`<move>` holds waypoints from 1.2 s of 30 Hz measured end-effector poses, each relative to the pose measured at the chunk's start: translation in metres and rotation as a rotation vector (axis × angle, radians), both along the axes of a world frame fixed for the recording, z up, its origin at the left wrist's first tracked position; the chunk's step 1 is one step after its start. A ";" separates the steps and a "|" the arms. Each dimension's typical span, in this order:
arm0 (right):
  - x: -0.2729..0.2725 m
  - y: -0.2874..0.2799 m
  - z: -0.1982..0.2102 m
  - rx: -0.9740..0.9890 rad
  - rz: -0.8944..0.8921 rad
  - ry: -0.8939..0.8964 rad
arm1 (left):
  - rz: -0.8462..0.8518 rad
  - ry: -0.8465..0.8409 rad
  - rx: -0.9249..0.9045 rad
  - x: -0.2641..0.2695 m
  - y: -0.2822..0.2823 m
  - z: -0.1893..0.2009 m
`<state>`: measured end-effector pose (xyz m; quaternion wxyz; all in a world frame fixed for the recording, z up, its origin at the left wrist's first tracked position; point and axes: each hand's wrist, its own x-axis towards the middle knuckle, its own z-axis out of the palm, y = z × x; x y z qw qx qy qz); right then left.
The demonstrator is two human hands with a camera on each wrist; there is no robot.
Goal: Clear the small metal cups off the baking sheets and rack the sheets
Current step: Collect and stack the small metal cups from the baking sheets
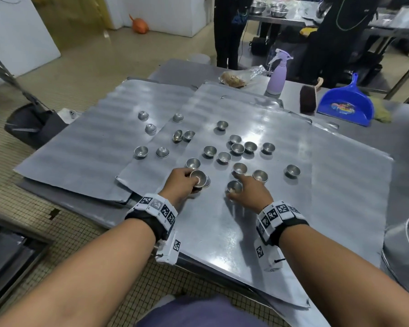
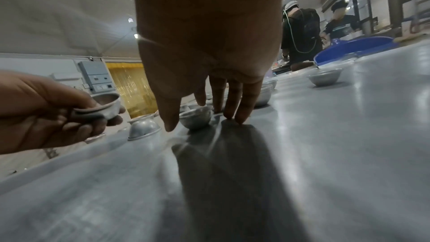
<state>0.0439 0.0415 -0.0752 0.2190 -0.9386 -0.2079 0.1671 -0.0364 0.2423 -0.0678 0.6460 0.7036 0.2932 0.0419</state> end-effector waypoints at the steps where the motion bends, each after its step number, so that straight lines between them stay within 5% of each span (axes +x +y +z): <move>1: 0.000 0.000 -0.004 -0.019 0.000 0.003 | -0.006 0.004 0.012 -0.001 0.002 0.000; 19: -0.020 -0.001 -0.005 0.161 -0.084 -0.010 | -0.148 0.047 -0.013 0.002 -0.010 -0.005; 30: -0.030 0.045 0.018 0.295 -0.046 -0.105 | -0.110 -0.020 -0.414 0.013 -0.008 0.006; 36: -0.029 0.071 0.010 0.273 -0.010 -0.045 | -0.153 -0.008 -0.228 0.010 0.029 -0.002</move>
